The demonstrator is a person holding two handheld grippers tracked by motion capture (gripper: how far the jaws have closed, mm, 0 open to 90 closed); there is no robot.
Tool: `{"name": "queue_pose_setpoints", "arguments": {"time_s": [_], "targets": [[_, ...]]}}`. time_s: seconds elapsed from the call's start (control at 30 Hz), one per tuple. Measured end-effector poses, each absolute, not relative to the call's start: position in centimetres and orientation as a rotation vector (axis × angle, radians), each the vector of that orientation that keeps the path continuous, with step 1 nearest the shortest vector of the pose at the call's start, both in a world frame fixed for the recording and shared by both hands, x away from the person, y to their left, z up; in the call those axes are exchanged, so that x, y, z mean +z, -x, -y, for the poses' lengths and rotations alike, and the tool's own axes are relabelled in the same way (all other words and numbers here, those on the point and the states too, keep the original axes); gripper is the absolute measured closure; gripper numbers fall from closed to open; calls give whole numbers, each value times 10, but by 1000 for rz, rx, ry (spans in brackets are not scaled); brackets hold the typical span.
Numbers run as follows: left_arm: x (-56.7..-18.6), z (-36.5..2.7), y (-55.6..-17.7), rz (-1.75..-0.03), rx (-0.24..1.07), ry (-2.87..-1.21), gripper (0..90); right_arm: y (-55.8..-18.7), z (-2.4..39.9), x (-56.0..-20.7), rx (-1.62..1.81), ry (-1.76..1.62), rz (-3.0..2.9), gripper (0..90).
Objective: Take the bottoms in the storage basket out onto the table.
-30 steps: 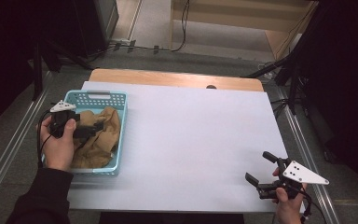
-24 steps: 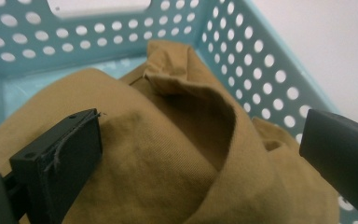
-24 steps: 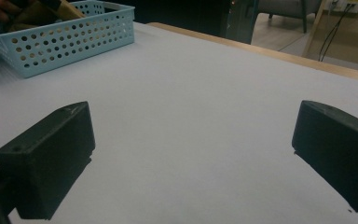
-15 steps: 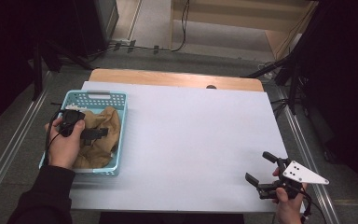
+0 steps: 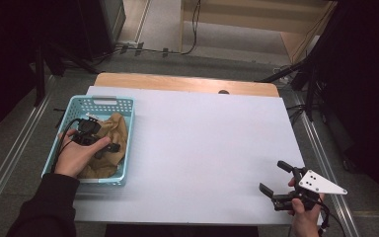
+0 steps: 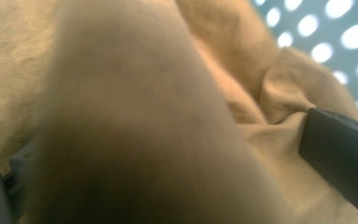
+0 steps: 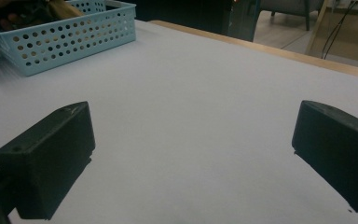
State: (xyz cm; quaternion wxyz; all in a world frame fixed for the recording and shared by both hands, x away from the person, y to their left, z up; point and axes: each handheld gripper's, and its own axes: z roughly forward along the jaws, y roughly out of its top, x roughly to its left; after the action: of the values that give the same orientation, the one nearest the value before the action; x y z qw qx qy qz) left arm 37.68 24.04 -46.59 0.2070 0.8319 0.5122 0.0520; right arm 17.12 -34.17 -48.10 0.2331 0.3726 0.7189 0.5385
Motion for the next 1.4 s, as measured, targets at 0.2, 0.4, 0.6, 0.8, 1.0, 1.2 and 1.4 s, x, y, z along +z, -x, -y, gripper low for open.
{"name": "queue_pose_setpoints", "arguments": {"time_s": [0.2,0.4,0.6,0.8,1.0,1.2,1.4], "targets": [[-473,-230,-377,-1460,236,-2429,47,-172,341,-482,1475,-1019,-1981,0],[-465,-237,-380,-1511,347,-2388,566,-172,341,-482,1471,-1015,-1984,0],[-453,-254,-394,-1598,344,-2211,793,-173,340,-483,1464,-1020,-1987,0],[-449,-258,-398,-1626,334,-1977,626,-174,341,-484,1463,-1020,-1984,0],[-438,-254,-390,-1581,283,-2052,67,-173,342,-484,1461,-1019,-1984,0],[-438,-254,-384,-1506,189,-2138,0,-173,340,-483,1457,-1019,-1993,0],[-466,-245,-387,-1547,156,-2339,0,-174,339,-484,1455,-1018,-1997,0]]}}
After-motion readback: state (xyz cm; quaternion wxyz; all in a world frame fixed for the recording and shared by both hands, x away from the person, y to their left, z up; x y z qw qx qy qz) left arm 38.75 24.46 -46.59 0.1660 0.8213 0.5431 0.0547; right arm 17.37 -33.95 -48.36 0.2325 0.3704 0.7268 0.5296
